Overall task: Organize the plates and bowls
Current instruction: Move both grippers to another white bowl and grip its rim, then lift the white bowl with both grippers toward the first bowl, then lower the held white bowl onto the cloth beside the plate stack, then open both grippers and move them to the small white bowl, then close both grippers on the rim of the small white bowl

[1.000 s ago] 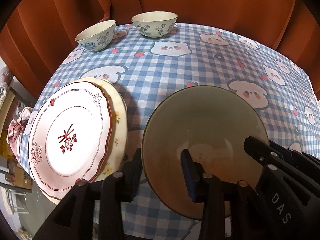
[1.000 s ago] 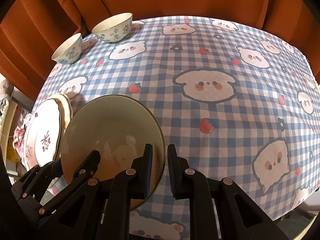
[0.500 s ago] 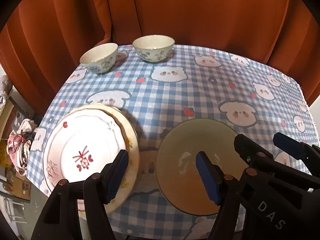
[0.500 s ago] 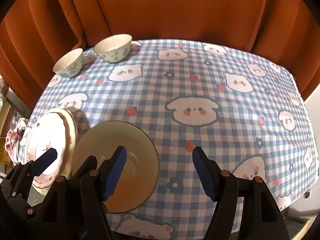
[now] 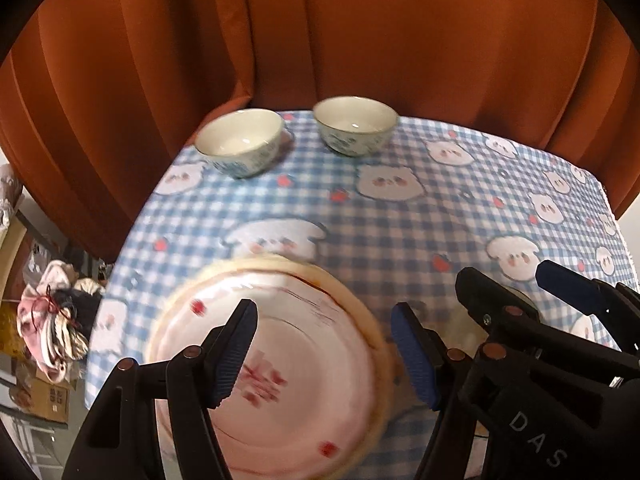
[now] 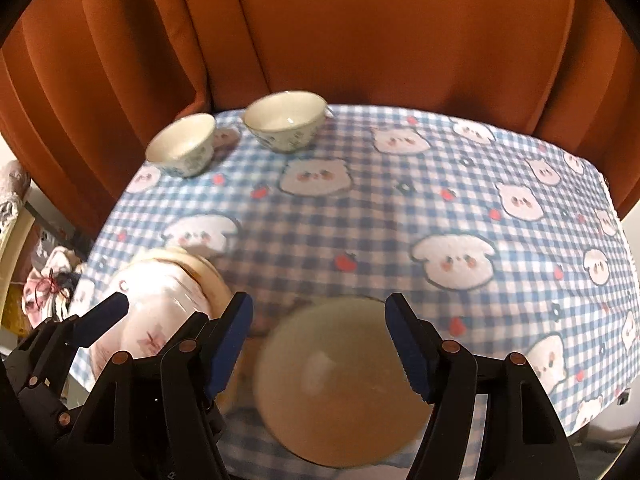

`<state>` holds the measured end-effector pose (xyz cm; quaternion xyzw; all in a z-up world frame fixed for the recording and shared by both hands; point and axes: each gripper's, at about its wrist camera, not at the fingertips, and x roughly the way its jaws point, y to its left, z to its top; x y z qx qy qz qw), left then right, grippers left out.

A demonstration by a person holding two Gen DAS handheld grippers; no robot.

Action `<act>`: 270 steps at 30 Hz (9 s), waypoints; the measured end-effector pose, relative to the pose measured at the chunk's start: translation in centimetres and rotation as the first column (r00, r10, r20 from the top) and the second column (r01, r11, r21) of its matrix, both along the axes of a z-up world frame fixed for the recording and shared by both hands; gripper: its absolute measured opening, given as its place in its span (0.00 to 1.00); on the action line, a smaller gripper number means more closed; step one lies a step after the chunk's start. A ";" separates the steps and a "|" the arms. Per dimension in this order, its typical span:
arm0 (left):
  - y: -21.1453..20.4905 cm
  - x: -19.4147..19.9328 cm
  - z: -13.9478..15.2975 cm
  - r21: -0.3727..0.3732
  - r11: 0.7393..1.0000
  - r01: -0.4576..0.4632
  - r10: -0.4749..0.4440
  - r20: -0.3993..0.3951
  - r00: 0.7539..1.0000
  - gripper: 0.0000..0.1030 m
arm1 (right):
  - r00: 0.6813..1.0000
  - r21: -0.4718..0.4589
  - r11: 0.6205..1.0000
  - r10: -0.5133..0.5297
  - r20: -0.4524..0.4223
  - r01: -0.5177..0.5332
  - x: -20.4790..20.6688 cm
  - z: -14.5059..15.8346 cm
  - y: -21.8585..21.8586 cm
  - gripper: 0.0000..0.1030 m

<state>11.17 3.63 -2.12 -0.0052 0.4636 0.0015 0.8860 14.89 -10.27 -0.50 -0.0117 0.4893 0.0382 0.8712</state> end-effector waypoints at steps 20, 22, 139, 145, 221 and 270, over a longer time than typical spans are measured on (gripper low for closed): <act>11.5 9.3 1.4 0.004 0.994 0.111 -0.111 0.056 0.992 0.65 | 0.992 0.000 0.994 -0.108 0.068 0.109 6.6 0.5 12.0 0.70; 12.1 10.4 1.4 0.004 0.995 0.097 -0.097 0.055 0.994 0.65 | 0.991 0.002 0.994 -0.113 0.066 0.113 7.8 0.4 12.9 0.70; -5.2 4.3 4.9 0.001 0.997 0.077 -0.077 0.070 0.995 0.20 | 0.983 0.054 0.987 -0.154 0.104 0.149 1.3 4.9 -3.6 0.20; -7.2 2.3 3.5 -0.001 0.998 0.055 -0.055 0.052 0.997 0.20 | 0.988 0.045 0.992 -0.119 0.095 0.115 -0.4 4.0 -6.0 0.20; 0.5 2.7 0.7 -0.119 0.964 0.238 -0.244 -0.037 0.969 0.77 | 0.968 0.006 0.968 -0.249 0.024 0.249 -2.3 0.7 1.4 0.80; 0.6 31.4 -3.7 0.010 0.996 -0.090 0.090 -0.013 0.996 0.43 | 0.999 0.098 0.994 -0.039 0.012 0.038 29.9 -5.1 0.1 0.49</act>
